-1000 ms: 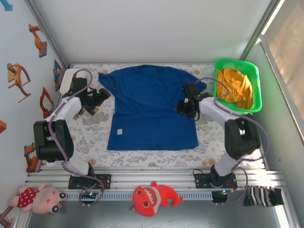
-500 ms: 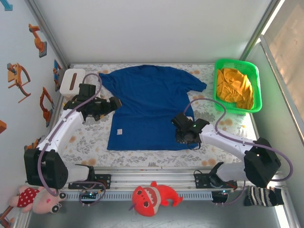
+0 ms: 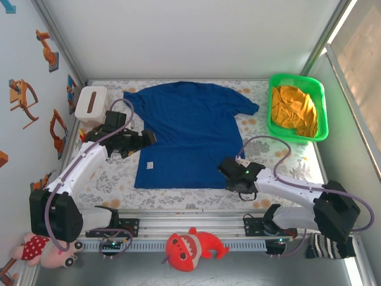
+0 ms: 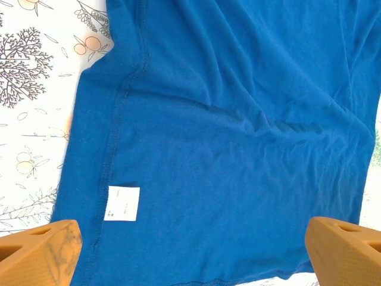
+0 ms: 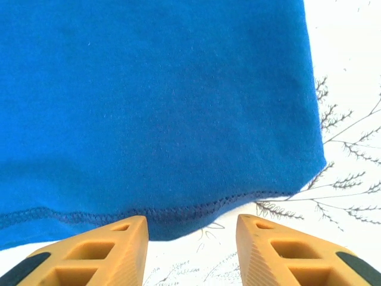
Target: Fold the inside-out t-shirt
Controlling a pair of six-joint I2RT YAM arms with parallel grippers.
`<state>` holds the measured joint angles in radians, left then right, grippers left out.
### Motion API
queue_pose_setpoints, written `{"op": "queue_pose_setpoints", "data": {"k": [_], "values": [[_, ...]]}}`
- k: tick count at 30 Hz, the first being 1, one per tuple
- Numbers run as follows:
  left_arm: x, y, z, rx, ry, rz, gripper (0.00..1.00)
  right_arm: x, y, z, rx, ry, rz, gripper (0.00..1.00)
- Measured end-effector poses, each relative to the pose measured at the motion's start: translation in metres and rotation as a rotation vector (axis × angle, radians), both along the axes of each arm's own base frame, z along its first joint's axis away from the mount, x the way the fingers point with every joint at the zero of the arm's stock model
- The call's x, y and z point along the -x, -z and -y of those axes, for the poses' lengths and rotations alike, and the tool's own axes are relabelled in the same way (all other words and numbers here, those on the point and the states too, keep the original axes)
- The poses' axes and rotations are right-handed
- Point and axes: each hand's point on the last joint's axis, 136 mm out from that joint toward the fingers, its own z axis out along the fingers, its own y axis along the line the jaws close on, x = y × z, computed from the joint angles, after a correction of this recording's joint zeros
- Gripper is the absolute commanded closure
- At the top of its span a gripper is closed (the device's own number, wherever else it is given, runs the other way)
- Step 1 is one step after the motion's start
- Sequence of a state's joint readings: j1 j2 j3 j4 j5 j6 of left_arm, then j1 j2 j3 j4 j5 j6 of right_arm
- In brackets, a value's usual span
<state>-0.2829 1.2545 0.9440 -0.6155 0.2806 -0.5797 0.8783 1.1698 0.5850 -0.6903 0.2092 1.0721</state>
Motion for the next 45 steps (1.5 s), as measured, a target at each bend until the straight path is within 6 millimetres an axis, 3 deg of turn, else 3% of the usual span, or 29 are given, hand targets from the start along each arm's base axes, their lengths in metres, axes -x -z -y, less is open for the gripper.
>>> {"op": "queue_pose_setpoints", "data": {"k": [6,16,30,32,34,39,45], "values": [[0.002,0.003,0.003,-0.003,0.011,-0.008,0.04,0.008,0.0,0.003,-0.151,0.129,0.048,0.43],[0.004,0.005,0.008,-0.006,0.026,-0.011,0.04,-0.001,0.001,-0.011,-0.318,0.282,0.088,0.45],[0.003,0.005,0.01,-0.01,0.029,-0.007,0.04,-0.011,0.009,-0.025,-0.356,0.327,0.082,0.53],[0.003,0.005,0.009,-0.01,0.029,-0.007,0.04,-0.011,0.009,-0.026,-0.363,0.328,0.082,0.57],[0.003,0.005,0.01,-0.01,0.029,-0.007,0.04,-0.01,0.01,-0.026,-0.368,0.329,0.081,0.7],[0.002,0.005,0.01,-0.008,0.029,-0.004,0.04,-0.007,0.01,-0.021,-0.386,0.341,0.091,0.87],[0.002,0.007,0.011,-0.009,0.029,-0.011,0.04,-0.009,0.002,-0.021,-0.412,0.348,0.115,0.88]]}}
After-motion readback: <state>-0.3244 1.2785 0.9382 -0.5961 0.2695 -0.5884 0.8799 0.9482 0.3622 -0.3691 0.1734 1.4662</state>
